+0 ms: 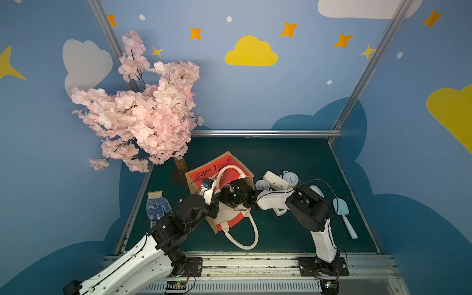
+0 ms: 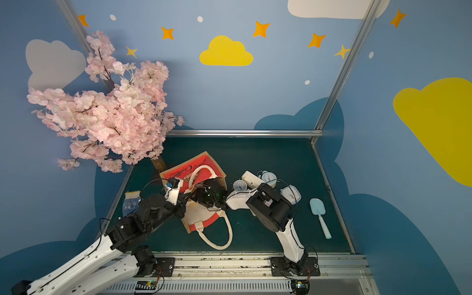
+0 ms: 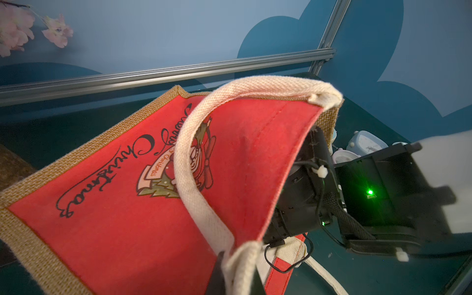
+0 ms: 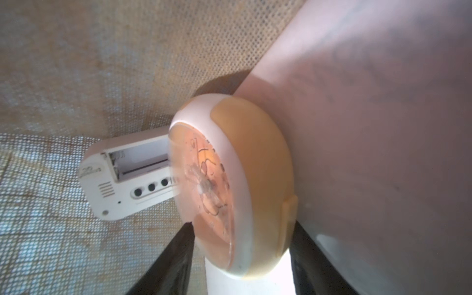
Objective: Take the alarm clock out of the canvas bag
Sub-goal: Pick up the alarm from the canvas bag.
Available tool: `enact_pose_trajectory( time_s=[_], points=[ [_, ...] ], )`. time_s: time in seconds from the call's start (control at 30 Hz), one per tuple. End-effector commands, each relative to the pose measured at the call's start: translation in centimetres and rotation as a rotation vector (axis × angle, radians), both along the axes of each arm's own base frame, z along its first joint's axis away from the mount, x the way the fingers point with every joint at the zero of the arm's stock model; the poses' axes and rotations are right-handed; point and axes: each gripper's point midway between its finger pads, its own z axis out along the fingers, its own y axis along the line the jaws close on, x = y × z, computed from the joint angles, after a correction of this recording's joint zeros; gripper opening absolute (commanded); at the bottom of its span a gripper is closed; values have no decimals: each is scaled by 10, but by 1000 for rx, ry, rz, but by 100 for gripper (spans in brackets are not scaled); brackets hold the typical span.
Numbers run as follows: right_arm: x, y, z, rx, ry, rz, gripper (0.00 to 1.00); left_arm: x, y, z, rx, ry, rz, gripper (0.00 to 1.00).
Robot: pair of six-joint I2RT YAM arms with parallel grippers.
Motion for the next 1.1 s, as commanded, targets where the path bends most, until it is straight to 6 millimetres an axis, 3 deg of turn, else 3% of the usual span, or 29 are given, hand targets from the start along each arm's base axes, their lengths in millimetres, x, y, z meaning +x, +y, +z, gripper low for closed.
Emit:
enact_pose_trajectory(
  time_s=[0.0, 0.13, 0.3, 0.47, 0.7, 0.9, 0.97, 1.07],
  points=[
    [1, 13, 44, 86, -78, 32, 57, 2, -5, 3, -36, 9, 5, 10],
    [0, 17, 42, 93, -75, 24, 55, 4, -12, 1, -40, 19, -7, 10],
    [0, 24, 58, 137, -113, 22, 52, 6, -13, 2, -32, 15, -3, 10],
    [9, 17, 60, 171, -103, -55, 51, 5, -9, 7, -59, -3, 10, 10],
    [10, 31, 87, 290, -129, -20, 49, 2, -8, 2, -66, 12, 9, 10],
    [12, 25, 48, 178, -32, -54, 49, 3, -9, 6, -76, -5, 6, 10],
    [13, 32, 44, 239, -5, -58, 45, 3, -9, 8, -79, -11, 7, 10],
    [15, 39, 41, 216, 7, -38, 47, 1, -7, 9, -84, -17, 7, 10]
  ],
)
